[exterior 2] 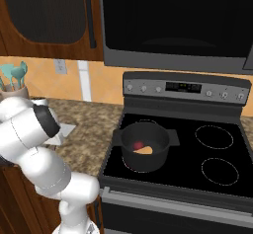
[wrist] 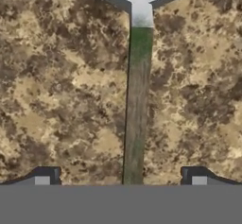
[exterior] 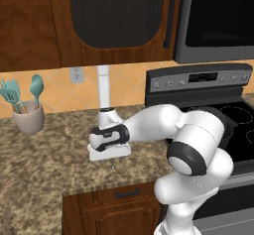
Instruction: Put the tomato and squash in the pot. Retrieve the spatula and lightly stir the vegetables in the pot.
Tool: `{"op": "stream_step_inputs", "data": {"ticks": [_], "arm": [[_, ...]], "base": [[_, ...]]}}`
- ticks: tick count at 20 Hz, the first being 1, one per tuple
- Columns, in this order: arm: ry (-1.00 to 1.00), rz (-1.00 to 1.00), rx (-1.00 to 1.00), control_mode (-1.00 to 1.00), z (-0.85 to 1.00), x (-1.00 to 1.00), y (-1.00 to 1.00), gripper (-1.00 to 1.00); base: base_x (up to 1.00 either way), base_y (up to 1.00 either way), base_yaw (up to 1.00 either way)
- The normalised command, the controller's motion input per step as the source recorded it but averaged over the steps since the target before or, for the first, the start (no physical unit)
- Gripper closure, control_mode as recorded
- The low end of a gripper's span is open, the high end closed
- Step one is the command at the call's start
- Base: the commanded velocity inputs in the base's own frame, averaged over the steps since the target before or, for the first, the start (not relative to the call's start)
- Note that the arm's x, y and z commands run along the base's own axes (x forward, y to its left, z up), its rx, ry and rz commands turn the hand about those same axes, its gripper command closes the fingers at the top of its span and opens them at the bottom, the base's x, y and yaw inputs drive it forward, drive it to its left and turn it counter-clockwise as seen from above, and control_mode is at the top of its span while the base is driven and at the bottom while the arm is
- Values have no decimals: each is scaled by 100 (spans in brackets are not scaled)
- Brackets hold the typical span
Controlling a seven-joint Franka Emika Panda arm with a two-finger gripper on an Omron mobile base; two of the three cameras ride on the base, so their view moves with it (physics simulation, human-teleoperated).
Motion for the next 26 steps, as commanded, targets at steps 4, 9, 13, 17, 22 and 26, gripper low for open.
{"op": "stream_step_inputs", "data": {"ticks": [4, 9, 13, 17, 22, 26], "arm": [[2, -4, 0, -100, -17, 0, 0, -100], [3, -3, 0, -100, -11, 0, 0, 100], [1, 0, 0, -100, 0, 0, 0, 100], [0, 0, 0, -100, 0, 0, 0, 100], [-4, 4, 0, -100, 4, -1, 1, 100], [-27, 3, 0, -100, 60, -21, 0, 100]], "base": [[0, 0, 0], [0, 0, 0], [0, 0, 0], [0, 0, 0], [0, 0, 0], [0, 0, 0]]}}
